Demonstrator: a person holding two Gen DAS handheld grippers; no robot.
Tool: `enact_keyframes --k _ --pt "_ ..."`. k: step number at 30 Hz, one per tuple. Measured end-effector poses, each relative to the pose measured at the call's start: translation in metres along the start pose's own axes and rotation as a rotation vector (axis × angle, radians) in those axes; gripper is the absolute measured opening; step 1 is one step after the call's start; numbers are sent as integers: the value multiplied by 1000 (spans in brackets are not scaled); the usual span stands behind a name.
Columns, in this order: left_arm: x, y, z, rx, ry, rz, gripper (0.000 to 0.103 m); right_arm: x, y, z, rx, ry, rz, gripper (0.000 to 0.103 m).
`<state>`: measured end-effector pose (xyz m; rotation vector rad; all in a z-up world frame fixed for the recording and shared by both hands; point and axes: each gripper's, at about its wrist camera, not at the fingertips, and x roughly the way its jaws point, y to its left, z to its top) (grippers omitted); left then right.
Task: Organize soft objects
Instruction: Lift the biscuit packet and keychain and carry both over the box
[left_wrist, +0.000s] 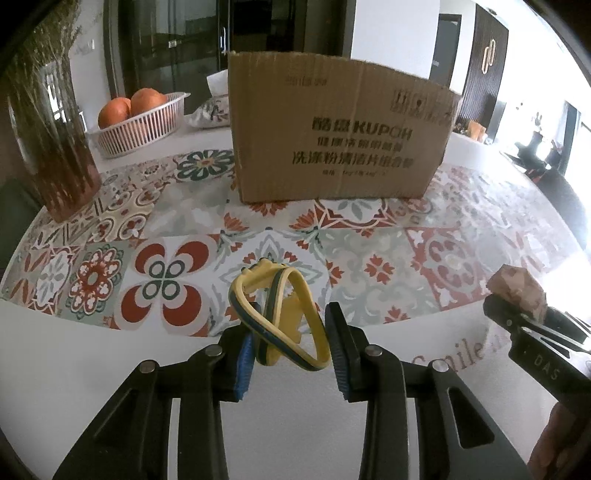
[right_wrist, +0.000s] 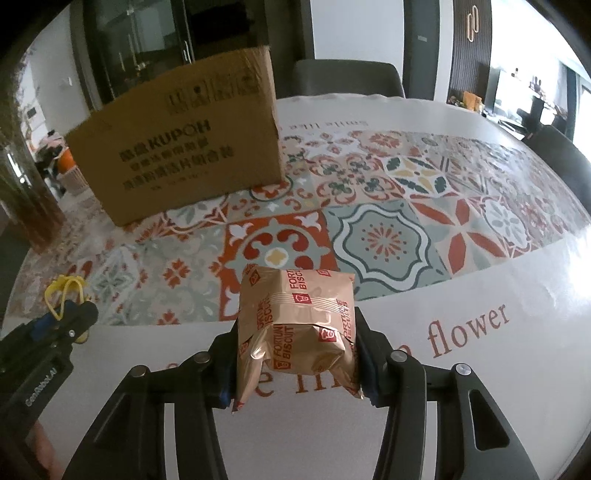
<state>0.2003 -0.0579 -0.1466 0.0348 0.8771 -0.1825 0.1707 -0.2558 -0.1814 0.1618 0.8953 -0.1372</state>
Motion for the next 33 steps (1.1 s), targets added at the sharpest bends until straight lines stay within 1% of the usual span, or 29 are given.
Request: enact_keyframes --k 12,22,33 --pt "-48 -7 2 19 -74 -13 35 -44 4 2 -16 -76 48 52" --pt "-85 -8 8 9 -133 -34 36 -80 9 6 -36 -147 99 52" --pt "-112 -12 18 16 -196 -45 35 -107 16 18 -53 -224 147 52"
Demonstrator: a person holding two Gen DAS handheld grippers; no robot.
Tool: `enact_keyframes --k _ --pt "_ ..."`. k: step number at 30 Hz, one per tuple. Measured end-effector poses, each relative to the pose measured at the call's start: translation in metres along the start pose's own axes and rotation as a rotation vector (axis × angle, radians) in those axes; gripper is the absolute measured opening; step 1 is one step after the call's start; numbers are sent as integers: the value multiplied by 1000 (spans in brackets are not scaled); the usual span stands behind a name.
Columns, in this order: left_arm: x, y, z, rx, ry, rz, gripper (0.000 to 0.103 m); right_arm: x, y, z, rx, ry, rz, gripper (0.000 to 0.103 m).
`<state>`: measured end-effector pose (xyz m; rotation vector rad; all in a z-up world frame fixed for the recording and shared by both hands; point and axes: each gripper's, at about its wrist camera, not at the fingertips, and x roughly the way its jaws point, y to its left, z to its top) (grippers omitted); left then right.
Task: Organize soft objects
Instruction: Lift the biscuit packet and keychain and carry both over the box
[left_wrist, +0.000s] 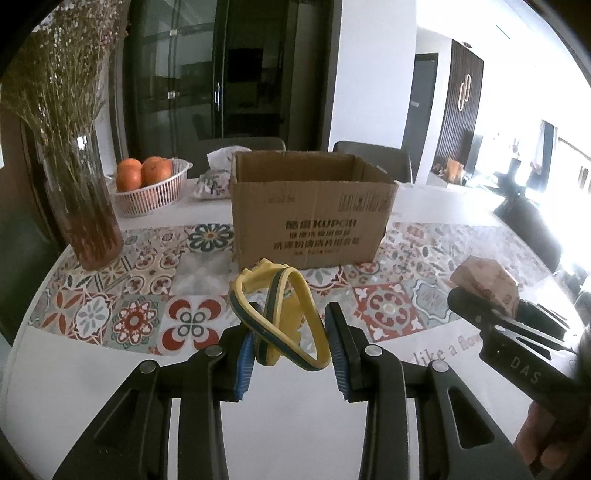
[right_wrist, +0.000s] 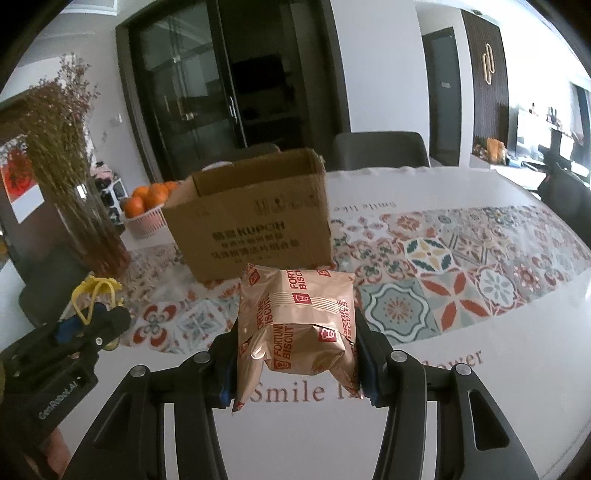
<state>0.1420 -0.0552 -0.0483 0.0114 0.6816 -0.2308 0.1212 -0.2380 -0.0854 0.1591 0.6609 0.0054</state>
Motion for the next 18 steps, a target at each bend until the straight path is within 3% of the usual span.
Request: enact_keyframes --k 18 --pt "-2 -1 46 36 -111 12 35 6 11 46 -28 -89 29 52"
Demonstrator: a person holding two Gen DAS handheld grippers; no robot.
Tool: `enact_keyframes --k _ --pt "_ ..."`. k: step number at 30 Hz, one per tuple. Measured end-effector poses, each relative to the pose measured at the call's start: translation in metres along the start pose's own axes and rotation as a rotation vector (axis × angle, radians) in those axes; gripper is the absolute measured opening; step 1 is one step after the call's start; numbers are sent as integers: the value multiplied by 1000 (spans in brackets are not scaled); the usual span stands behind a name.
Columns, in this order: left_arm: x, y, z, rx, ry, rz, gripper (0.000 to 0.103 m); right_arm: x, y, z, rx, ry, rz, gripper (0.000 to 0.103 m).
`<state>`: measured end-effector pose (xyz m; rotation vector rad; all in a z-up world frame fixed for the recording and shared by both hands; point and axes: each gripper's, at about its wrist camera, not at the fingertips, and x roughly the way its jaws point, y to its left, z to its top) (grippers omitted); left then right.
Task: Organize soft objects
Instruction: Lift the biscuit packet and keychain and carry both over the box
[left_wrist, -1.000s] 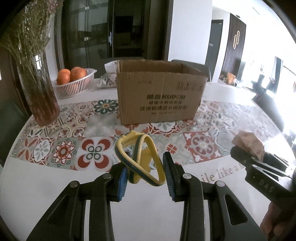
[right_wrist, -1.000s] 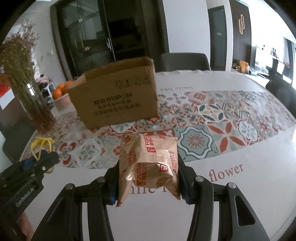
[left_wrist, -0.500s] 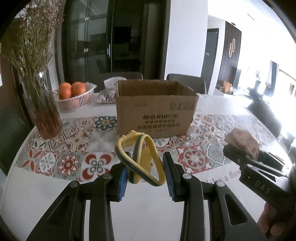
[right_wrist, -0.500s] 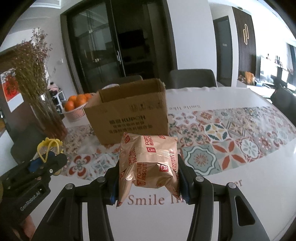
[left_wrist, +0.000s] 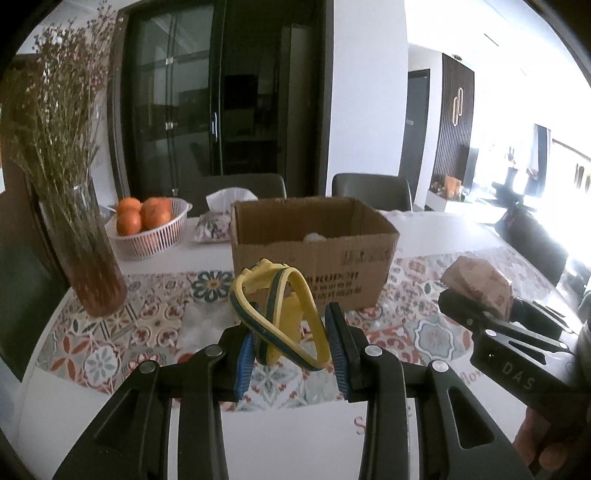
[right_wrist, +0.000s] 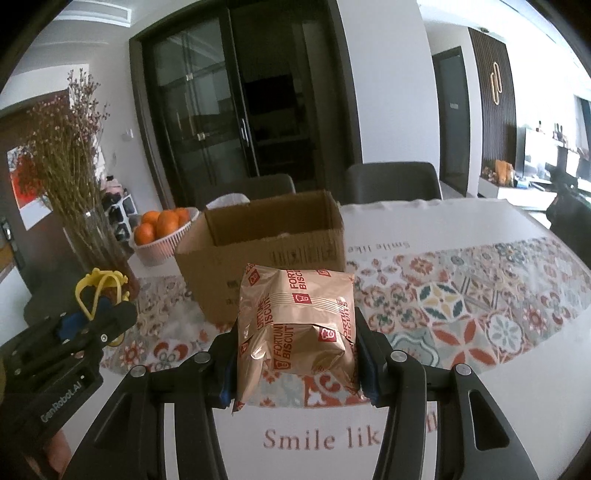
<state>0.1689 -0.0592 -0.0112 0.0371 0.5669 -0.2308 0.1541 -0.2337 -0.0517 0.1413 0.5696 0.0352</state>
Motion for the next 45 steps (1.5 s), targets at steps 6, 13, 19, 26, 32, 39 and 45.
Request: enact_keyframes --k 6,13,19,26,32,39,45 --pt "5 3 16 4 -31 5 35 8 4 18 -17 -28 4 52" --pt "17 8 32 -2 -42 -23 35 18 8 34 -32 -48 16 52" --pt "30 10 48 -2 -55 -28 35 28 10 50 -46 -70 16 52" --pt "44 18 69 -35 -66 -55 35 39 12 72 -47 -102 30 52" --pt "56 16 86 -9 -81 -46 35 51 11 89 -55 -120 27 52" --pt "77 17 101 19 -64 -44 35 72 8 108 -58 -106 33 52" --pt "95 20 114 37 -49 -37 35 93 8 124 -79 -74 46 52"
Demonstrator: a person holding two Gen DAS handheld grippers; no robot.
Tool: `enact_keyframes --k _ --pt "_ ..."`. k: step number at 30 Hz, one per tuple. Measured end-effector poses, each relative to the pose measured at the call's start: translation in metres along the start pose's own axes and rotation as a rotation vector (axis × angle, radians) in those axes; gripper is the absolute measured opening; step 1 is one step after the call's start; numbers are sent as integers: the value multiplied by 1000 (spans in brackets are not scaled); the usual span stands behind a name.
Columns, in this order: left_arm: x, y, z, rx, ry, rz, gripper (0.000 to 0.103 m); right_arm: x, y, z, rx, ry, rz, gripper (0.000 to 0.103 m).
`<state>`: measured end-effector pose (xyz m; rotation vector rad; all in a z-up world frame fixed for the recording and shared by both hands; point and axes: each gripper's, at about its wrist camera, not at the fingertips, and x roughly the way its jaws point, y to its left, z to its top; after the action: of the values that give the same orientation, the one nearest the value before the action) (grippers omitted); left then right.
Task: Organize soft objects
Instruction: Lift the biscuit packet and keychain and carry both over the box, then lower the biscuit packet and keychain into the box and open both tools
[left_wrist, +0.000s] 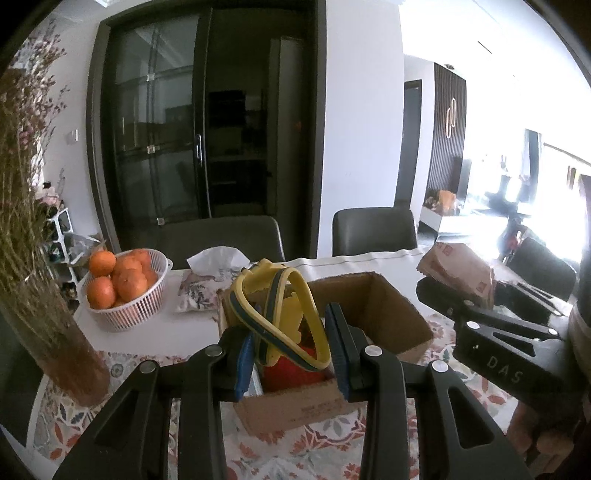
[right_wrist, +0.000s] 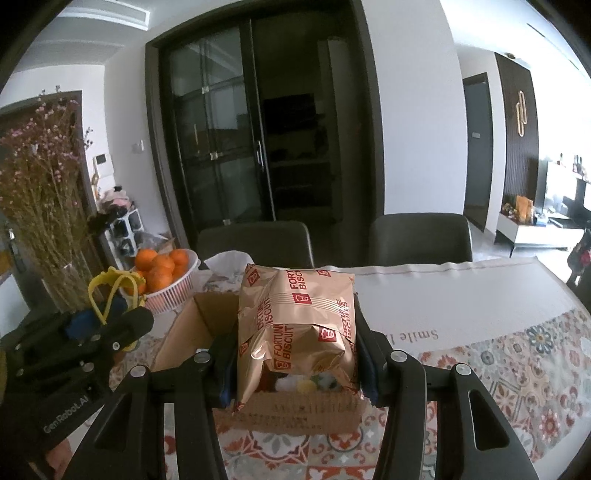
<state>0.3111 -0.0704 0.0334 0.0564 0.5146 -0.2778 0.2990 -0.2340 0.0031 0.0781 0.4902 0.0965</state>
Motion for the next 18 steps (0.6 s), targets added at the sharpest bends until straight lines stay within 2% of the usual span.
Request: enact_keyframes --k 9,18 --pt "30 3 16 60 66 -7 35 32 1 19 -49 89 6 52" --pt "68 5 25 93 219 -57 35 80 -2 31 -84 274 45 52"
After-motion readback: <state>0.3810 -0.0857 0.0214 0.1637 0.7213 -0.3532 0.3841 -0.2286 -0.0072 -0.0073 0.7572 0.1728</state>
